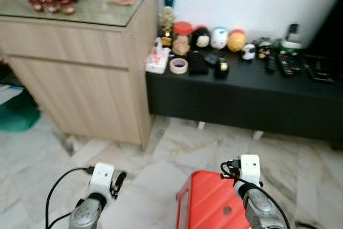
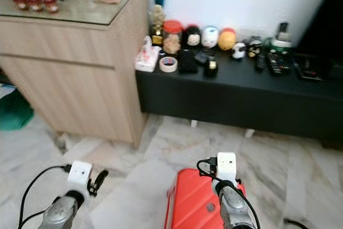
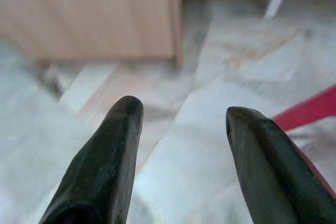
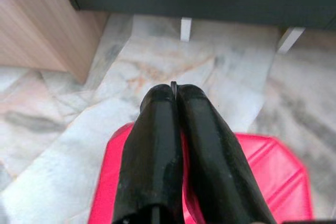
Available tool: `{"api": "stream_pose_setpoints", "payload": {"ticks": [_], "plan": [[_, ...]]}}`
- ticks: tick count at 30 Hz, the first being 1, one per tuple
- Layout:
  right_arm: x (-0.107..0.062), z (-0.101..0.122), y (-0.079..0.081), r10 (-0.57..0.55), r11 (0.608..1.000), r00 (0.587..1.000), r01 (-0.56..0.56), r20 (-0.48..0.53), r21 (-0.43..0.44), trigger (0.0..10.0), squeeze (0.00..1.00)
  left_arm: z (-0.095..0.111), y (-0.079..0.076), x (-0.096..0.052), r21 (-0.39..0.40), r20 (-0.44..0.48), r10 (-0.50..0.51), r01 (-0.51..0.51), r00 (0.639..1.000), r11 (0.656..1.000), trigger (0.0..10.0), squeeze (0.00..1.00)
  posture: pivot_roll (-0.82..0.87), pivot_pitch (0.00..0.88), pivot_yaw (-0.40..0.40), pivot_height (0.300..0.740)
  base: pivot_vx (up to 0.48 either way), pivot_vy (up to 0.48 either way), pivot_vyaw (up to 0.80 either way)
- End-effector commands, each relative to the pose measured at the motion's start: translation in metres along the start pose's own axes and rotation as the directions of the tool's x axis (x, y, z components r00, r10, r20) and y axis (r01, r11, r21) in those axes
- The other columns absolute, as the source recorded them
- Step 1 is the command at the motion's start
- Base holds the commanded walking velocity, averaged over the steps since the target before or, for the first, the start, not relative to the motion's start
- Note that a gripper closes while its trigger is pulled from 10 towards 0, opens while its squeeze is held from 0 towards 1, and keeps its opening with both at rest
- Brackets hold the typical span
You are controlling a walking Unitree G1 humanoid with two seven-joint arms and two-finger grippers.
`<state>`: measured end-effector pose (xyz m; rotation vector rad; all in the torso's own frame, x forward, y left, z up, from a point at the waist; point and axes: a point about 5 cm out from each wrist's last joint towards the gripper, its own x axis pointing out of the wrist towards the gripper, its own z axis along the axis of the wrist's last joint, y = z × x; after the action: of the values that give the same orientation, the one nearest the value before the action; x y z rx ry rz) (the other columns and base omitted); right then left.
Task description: Hang keys on a hook
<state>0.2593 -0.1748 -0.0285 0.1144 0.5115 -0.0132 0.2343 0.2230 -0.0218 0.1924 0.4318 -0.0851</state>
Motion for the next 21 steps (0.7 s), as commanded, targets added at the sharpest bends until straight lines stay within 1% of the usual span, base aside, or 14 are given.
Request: {"api": "stream_pose_setpoints", "payload": {"ticks": [1,2,3,4,9,11,12,18,21], "plan": [[-0.004,-0.011,-0.007,-0.038,0.999,0.998,0.039,-0.058,0.021,10.0,0.0,-0.015,0.0,-0.005,-0.001,-0.078,0.002,-0.003,0.997,1.0,10.0,0.0,0.07,0.0,-0.065,0.74,0.0,0.0,0.0],[-0.006,-0.018,-0.009,-0.052,0.998,0.994,0.053,-0.099,0.014,10.0,0.0,-0.023,0.0,-0.008,-0.005,-0.116,0.015,-0.015,0.993,1.0,10.0,0.0,0.07,0.0,-0.058,0.74,0.0,0.0,0.0],[-0.006,-0.018,-0.009,-0.052,0.998,0.994,0.053,-0.099,0.014,10.0,0.0,-0.023,0.0,-0.008,-0.005,-0.116,0.015,-0.015,0.993,1.0,10.0,0.0,0.07,0.0,-0.058,0.74,0.0,0.0,0.0],[-0.009,-0.027,-0.012,-0.072,0.997,0.987,0.074,-0.144,0.012,10.0,0.0,-0.029,0.0,-0.01,-0.023,-0.141,0.03,-0.034,0.99,0.999,10.0,0.0,0.07,0.0,-0.058,0.74,0.0,0.0,0.0],[-0.018,-0.045,-0.019,-0.111,0.994,0.966,0.112,-0.232,-0.005,10.0,0.0,-0.039,0.0,-0.015,-0.066,-0.186,0.065,-0.079,0.98,0.995,10.0,0.0,0.07,0.0,-0.056,0.74,0.0,0.0,0.0],[-0.022,-0.051,-0.022,-0.12,0.993,0.957,0.122,-0.264,-0.01,10.0,0.0,-0.044,-0.002,-0.017,-0.082,-0.214,0.072,-0.091,0.974,0.992,10.0,0.0,0.07,0.0,-0.058,0.74,0.0,0.0,0.0],[-0.024,-0.055,-0.023,-0.132,0.991,0.95,0.134,-0.283,-0.01,10.0,0.0,-0.049,-0.004,-0.019,-0.083,-0.246,0.071,-0.094,0.967,0.992,10.0,0.0,0.07,0.0,-0.06,0.74,0.0,0.0,0.0],[-0.026,-0.061,-0.026,-0.172,0.983,0.934,0.183,-0.312,0.005,10.0,0.0,-0.062,-0.007,-0.026,-0.096,-0.321,0.077,-0.114,0.944,0.989,10.0,0.0,0.07,0.0,-0.058,0.74,0.0,0.0,0.0],[-0.022,-0.055,-0.017,-0.128,0.991,0.948,0.133,-0.29,-0.003,10.0,0.0,-0.066,-0.011,-0.028,-0.09,-0.335,0.078,-0.115,0.939,0.989,10.0,0.0,0.06,0.0,-0.054,0.74,0.0,0.0,0.0]]}}
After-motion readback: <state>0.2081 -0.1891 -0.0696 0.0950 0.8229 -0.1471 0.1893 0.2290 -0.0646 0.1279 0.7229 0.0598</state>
